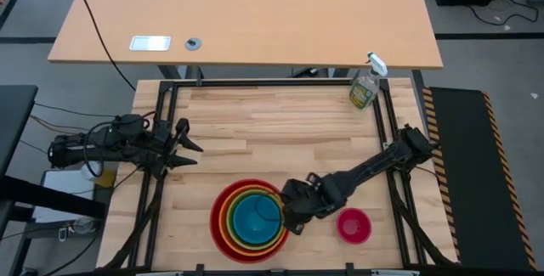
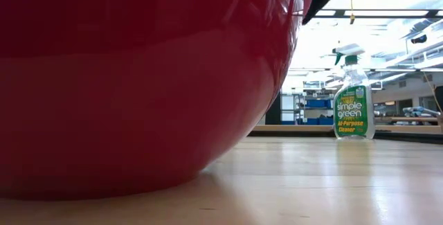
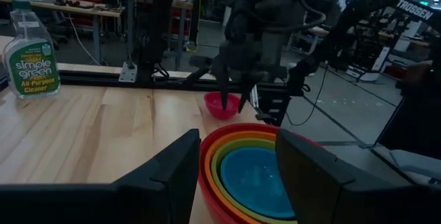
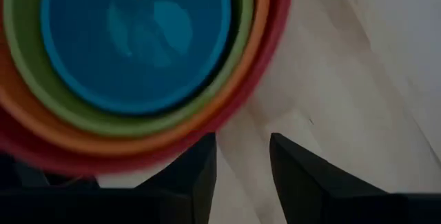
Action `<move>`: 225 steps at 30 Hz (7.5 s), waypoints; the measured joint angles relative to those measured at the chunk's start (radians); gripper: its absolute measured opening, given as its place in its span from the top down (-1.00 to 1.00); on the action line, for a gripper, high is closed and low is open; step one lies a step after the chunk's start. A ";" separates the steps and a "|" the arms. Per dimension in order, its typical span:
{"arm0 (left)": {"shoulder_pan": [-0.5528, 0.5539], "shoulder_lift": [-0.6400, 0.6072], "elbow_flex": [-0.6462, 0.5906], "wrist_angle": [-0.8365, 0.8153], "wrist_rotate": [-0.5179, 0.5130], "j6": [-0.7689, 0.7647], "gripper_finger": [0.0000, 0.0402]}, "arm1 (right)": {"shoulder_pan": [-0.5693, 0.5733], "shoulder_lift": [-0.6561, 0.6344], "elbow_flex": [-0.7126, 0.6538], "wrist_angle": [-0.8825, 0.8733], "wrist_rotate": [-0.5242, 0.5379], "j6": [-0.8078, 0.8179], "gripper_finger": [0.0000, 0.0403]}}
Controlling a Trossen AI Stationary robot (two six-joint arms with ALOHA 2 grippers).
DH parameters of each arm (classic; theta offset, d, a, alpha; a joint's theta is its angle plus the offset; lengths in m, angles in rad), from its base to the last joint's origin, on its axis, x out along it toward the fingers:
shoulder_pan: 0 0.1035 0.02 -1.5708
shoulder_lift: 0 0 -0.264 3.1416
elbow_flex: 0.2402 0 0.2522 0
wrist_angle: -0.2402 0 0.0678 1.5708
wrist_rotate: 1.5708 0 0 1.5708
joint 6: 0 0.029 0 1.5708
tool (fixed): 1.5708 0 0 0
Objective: Nest bowls inside each other
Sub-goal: Stack the red bowl on top of the blue bowl, then return to Home Position
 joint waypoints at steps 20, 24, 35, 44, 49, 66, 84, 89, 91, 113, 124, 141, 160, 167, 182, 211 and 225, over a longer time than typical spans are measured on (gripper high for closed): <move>0.000 0.000 0.000 -0.010 0.000 -0.025 0.04 | 0.196 -0.007 0.000 -0.519 -0.257 0.435 0.03; 0.000 0.000 0.000 -0.010 0.000 -0.025 0.04 | 0.207 -0.005 -0.052 -0.518 -0.320 0.439 -0.10; 0.000 0.000 0.000 -0.010 0.000 -0.035 0.04 | 0.210 -0.039 -0.296 -0.369 -0.383 0.410 -0.08; 0.000 0.000 0.000 -0.010 0.000 -0.034 0.04 | 0.205 -0.192 -0.555 -0.108 -0.383 0.497 -0.03; 0.000 0.000 0.000 -0.012 0.000 -0.034 0.04 | 0.194 -0.241 -0.662 0.031 -0.386 0.523 0.02; 0.000 0.000 0.000 -0.012 0.000 -0.033 0.04 | 0.184 -0.251 -0.732 0.152 -0.389 0.565 0.77; 0.000 0.000 0.000 -0.006 0.000 -0.022 0.04 | 0.107 -0.242 -0.338 -0.079 -0.160 0.480 0.89; 0.000 0.000 0.000 -0.005 0.000 -0.024 0.04 | 0.077 -0.244 -0.182 -0.140 -0.047 0.464 0.87; 0.000 0.000 0.000 -0.001 0.000 -0.024 0.04 | 0.061 -0.244 -0.138 -0.139 -0.002 0.456 0.87; 0.000 0.000 0.000 -0.009 0.000 -0.034 0.04 | -0.111 0.174 0.383 0.038 0.009 -0.085 0.87; 0.000 0.000 0.000 -0.010 0.000 -0.039 0.04 | -0.144 0.333 0.526 0.058 0.107 -0.172 0.87; 0.000 0.000 0.000 -0.015 0.000 -0.040 0.04 | -0.131 0.415 0.527 -0.035 0.013 -0.325 0.84; 0.000 0.000 0.000 -0.018 0.000 -0.043 0.04 | -0.176 0.405 0.525 -0.080 -0.120 -0.329 0.05; 0.000 0.000 0.000 -0.019 0.000 -0.041 0.04 | -0.172 0.334 0.526 -0.122 -0.014 -0.312 0.06; 0.000 0.000 0.000 -0.018 0.000 -0.041 0.04 | -0.125 0.443 0.524 0.022 0.072 -0.409 0.06; 0.000 -0.083 0.000 0.033 -0.042 -0.014 0.04 | -0.086 0.310 0.524 -0.300 0.314 -0.251 0.06; 0.000 -0.147 -0.001 -0.032 -0.084 -0.048 0.04 | -0.148 0.231 0.524 -0.327 0.495 -0.355 0.27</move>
